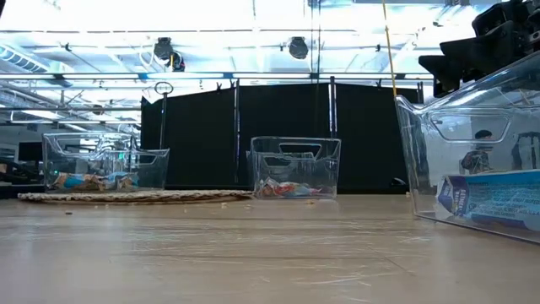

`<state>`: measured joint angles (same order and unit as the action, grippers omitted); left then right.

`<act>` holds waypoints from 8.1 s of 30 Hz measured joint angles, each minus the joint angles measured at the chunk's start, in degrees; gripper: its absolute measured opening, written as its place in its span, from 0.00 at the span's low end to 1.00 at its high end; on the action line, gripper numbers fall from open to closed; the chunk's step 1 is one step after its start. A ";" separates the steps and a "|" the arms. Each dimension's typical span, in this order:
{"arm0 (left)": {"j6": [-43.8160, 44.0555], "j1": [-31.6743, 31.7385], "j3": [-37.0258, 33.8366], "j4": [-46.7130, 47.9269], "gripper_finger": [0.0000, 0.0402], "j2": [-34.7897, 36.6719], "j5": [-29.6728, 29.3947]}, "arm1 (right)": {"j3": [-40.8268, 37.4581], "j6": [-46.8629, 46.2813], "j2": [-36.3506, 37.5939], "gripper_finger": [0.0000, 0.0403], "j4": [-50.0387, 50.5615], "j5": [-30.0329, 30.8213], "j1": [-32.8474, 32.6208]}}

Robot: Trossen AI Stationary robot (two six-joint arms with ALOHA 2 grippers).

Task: Pick and place Granola Bars by type
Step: Put the blue granola bar into the bottom transparent bin, then return to Home Position

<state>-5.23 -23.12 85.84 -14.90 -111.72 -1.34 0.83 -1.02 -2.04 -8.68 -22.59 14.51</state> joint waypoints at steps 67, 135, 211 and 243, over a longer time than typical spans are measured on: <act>19.82 5.10 -0.01 -16.68 0.30 -14.76 6.61 | 0.01 0.00 -0.02 0.43 -0.02 0.00 0.00; 10.46 6.28 -84.96 11.51 0.66 111.37 -21.49 | 0.01 0.00 -0.09 0.43 -0.03 0.00 -0.01; 6.97 6.26 -85.11 10.43 0.66 110.09 -22.17 | 0.00 0.00 -0.09 0.43 0.06 0.00 0.01; 6.96 6.26 -85.11 10.41 0.66 110.09 -22.17 | 0.01 0.00 -0.09 0.43 0.06 0.00 0.01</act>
<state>1.74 -16.86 0.73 -4.49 -1.63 -23.51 0.84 -1.02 -2.13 -8.62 -22.59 14.52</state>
